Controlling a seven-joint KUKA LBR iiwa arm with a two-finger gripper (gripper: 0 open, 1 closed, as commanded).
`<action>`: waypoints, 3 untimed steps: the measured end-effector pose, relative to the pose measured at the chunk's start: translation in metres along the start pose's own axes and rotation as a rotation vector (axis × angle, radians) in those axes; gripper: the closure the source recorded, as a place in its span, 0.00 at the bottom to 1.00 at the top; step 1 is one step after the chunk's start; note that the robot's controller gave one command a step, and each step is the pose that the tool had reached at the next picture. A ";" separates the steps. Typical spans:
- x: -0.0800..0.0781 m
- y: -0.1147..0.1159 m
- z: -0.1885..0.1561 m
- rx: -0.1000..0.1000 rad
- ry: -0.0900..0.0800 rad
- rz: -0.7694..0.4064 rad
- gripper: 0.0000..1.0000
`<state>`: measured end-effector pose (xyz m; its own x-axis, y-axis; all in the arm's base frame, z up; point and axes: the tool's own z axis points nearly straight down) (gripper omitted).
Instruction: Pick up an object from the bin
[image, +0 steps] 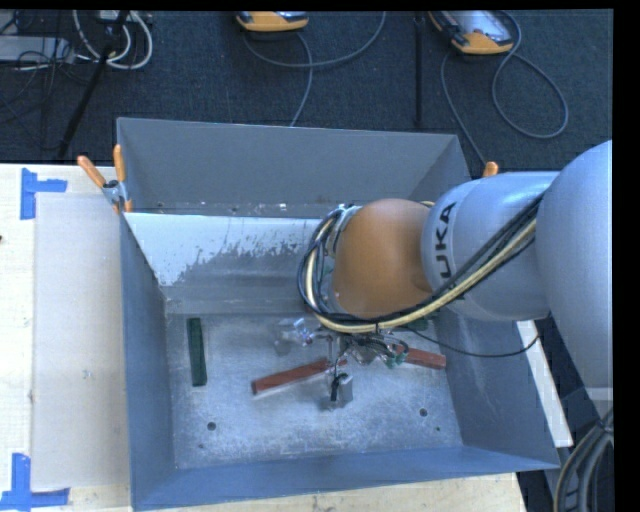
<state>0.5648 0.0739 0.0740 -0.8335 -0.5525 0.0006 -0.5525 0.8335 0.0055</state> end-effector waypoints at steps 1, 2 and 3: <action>0.001 -0.005 0.000 0.004 0.000 0.006 1.00; 0.009 0.034 -0.121 0.007 -0.008 -0.001 1.00; 0.007 0.040 -0.205 0.009 -0.010 -0.008 1.00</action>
Offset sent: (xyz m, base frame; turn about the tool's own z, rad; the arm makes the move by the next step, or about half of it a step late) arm 0.0000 0.0000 0.0000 0.0000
